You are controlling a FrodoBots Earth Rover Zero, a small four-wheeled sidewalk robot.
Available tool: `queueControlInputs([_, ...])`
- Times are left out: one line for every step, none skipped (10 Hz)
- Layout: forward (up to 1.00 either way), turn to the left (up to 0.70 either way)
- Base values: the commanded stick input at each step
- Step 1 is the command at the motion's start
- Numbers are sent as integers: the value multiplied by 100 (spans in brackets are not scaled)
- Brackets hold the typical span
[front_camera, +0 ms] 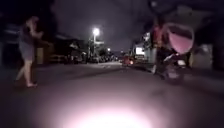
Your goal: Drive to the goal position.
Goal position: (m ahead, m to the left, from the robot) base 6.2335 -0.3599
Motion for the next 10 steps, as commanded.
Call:
queueControlInputs([100, 0])
queueControlInputs([100, 0])
queueControlInputs([100, 0])
queueControlInputs([100, 0])
queueControlInputs([100, 0])
queueControlInputs([100, 0])
queueControlInputs([100, 0])
queueControlInputs([100, 0])
queueControlInputs([100, 0])
queueControlInputs([100, 0])
